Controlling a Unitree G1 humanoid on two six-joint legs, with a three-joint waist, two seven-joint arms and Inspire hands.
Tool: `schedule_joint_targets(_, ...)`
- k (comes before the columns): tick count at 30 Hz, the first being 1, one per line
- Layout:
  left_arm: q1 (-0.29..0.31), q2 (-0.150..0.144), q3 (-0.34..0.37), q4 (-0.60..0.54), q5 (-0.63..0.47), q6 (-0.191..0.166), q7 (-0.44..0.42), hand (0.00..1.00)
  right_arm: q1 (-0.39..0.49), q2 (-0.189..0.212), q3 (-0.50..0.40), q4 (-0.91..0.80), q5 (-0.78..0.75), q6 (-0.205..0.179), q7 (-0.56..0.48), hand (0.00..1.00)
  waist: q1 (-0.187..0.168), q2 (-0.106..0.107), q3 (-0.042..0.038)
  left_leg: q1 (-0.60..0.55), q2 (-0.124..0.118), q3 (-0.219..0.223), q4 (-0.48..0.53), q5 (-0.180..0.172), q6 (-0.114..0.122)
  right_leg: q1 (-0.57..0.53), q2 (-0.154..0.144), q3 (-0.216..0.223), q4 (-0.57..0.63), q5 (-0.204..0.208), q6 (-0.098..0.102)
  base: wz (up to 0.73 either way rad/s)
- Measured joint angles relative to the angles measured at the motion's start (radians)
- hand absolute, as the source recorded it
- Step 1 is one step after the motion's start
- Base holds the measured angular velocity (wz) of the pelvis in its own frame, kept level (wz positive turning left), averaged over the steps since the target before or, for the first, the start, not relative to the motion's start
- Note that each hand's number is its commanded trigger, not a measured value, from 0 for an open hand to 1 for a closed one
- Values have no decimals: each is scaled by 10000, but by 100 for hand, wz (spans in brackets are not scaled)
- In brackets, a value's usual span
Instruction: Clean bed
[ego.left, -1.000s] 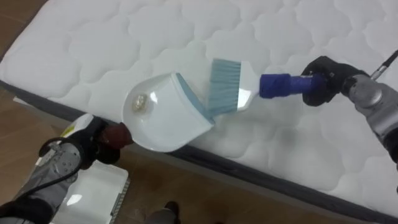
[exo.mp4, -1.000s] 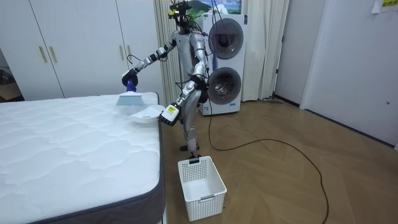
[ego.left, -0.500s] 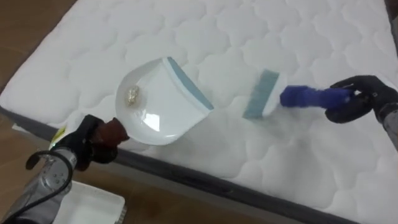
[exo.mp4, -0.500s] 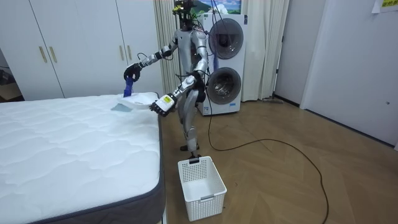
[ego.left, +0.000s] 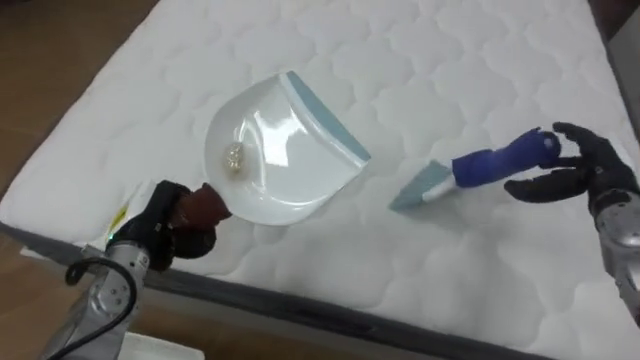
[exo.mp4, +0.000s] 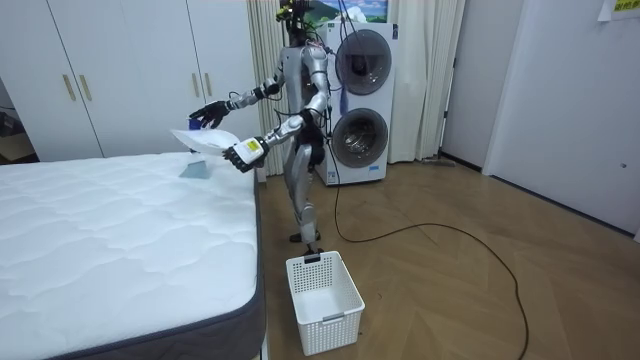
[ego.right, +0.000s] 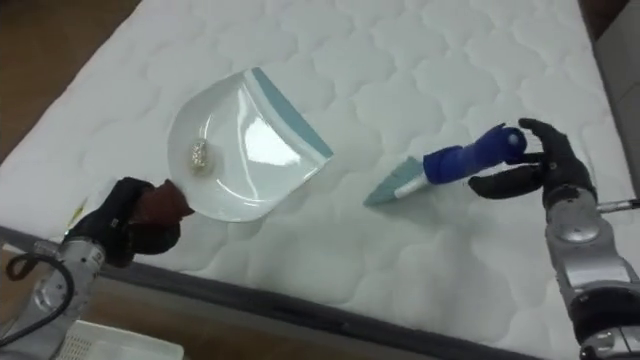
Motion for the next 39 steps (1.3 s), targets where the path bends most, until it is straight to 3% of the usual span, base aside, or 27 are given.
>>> schedule_joint_targets(2, 206, 2, 130, -505, -18, -39, 166, 100, 250, 229, -84, -680, -43, -90, -279, 0, -152, 85, 3, 59, -15, -81, 7, -65, 7, 87, 12, -55, 32, -6, 9, 13)
schedule_joint_targets(6, 222, -20, 175, -931, -104, -137, 381, 100, 558, 287, -145, -1336, 44, -107, -761, 0, -312, 166, -1, 56, -192, -525, -122, -69, 14, 212, -15, -25, 86, -70, 105, 36)
schedule_joint_targets(8, 403, -44, 230, -1339, -163, -150, 399, 100, 883, 302, -345, -1773, -65, -117, -936, 0, -770, 168, -2, 20, -409, -1216, -104, -63, 16, 439, -2, 4, 35, -130, 197, 82)
schedule_joint_targets(10, 614, -84, 231, -1631, -174, -240, 430, 100, 1227, 301, -651, -2094, -74, -280, -977, 0, -965, 168, -2, 23, -550, -1666, -42, -56, 16, 586, 38, 284, 34, -165, 250, 79)
schedule_joint_targets(14, 996, -147, 338, -1646, -188, -403, 788, 100, 1850, 301, -1080, -2887, -183, -602, -1293, 0, -941, 158, -6, 72, -711, -2094, 28, -35, -14, 928, 131, 702, -318, -211, 318, 37)
schedule_joint_targets(18, 1405, -191, 396, -1665, -177, -421, 1171, 100, 2188, 302, -1095, -3612, -499, -735, -1677, 0, -869, 161, -5, 41, -845, -2305, 67, -3, -66, 1199, 190, 738, -679, -212, 319, 21)
schedule_joint_targets(22, 1585, -549, 418, -1790, -170, -448, 1210, 100, 2665, 362, -1058, -4585, -622, -969, -1888, 0, -588, 143, 3, 40, -866, -2709, 65, 48, -151, 1310, 295, 703, -661, -213, 316, 28)
schedule_joint_targets(24, 1604, -641, 404, -1917, -187, -540, 1210, 100, 2774, 477, -986, -4700, -709, -1103, -2034, 0, -455, 123, 12, 18, -895, -3045, 76, 103, -232, 1301, 346, 523, -469, -239, 272, 57)
schedule_joint_targets(26, 1611, -683, 360, -2023, -173, -725, 1225, 100, 3208, 883, -997, -4904, -939, -1400, -2582, 0, -476, 101, 16, -210, -1039, -3725, 261, 253, -376, 1366, 455, -17, -250, -289, 178, 105)
schedule_joint_targets(27, 1601, -750, 357, -2024, -170, -752, 1226, 100, 3291, 976, -1002, -4903, -979, -1476, -2743, 0, -508, 104, 16, -302, -1075, -3783, 276, 320, -393, 1356, 470, -195, -152, -312, 131, 145)
schedule_joint_targets(28, 1545, -941, 333, -2024, -170, -756, 1241, 100, 3448, 1161, -1006, -4868, -1082, -1593, -3139, 0, -570, 117, 32, -442, -1073, -3656, 129, 606, -390, 1273, 466, -666, 127, -338, 85, 184)
schedule_joint_targets(30, 1502, -1011, 153, -2023, -293, -846, 1309, 100, 3672, 1398, -1000, -4850, -1096, -1880, -3590, 0, -1000, -6, 116, -526, -859, -1776, -746, 1413, -38, 1309, 411, -1057, 206, -473, -141, 220)
schedule_joint_targets(31, 1451, -1025, 117, -2023, -346, -1030, 1313, 100, 3775, 1426, -1010, -4823, -1074, -2232, -3793, 0, -1321, -101, 170, -835, -554, 306, -842, 1520, 132, 1357, 214, -1388, 21, -752, -399, 199)
schedule_joint_targets(32, 1453, -1002, 184, -1974, -499, -1197, 1353, 100, 3698, 1486, -990, -4688, -1115, -2441, -3785, 0, -1312, -172, 220, -1470, -43, 1604, 820, 547, 31, 1363, 160, -2285, 45, -1185, -497, 155)
schedule_joint_targets(33, 1489, -976, 212, -1906, -614, -1214, 1372, 100, 3634, 1555, -974, -4629, -1126, -2457, -3713, 0, -1226, -159, 217, -1649, 363, 1922, 1727, -68, 33, 1407, 176, -2783, 69, -1389, -476, 71)
schedule_joint_targets(34, 1557, -969, 375, -1748, -624, -1214, 1368, 100, 3543, 1695, -973, -4610, -1126, -2456, -3535, 0, -1214, -113, 230, -1755, 1211, 2184, 3283, -1106, -316, 1632, 238, -3714, 47, -1912, -257, 46)
schedule_joint_targets(35, 1560, -1012, 399, -1627, -609, -1193, 1316, 100, 3599, 1718, -995, -4603, -1095, -2391, -3450, 0, -1209, 88, 235, -1727, 1822, 2213, 3902, -1730, -576, 1747, 348, -4325, 298, -2063, -130, 56)
schedule_joint_targets(36, 1554, -1026, 390, -1626, -588, -1193, 1249, 100, 3607, 1719, -1011, -4603, -1059, -2324, -3427, 0, -1255, 128, 266, -1763, 1892, 2201, 3861, -1818, -584, 1752, 305, -4482, 511, -2138, -58, 65)
schedule_joint_targets(37, 1553, -1059, 361, -1628, -559, -1194, 1152, 100, 3604, 1756, -1013, -4603, -1009, -2124, -3348, 0, -1271, 107, 252, -1796, 1674, 2119, 3619, -1787, -312, 1606, 167, -4448, 892, -2202, 58, 70)
schedule_joint_targets(38, 1543, -1107, 358, -1633, -483, -1194, 1143, 100, 3592, 1757, -1019, -4600, -1000, -2044, -3189, 0, -1344, 68, 225, -1759, 1295, 1915, 3209, -1643, -78, 1455, 58, -4046, 1028, -2208, 76, 72)
schedule_joint_targets(39, 1518, -1132, 358, -1635, -461, -1194, 1143, 100, 3578, 1750, -1041, -4593, -990, -2033, -3136, 0, -1373, 73, 225, -1741, 1123, 1877, 3029, -1553, 16, 1369, -8, -3773, 1154, -2209, 77, 79)
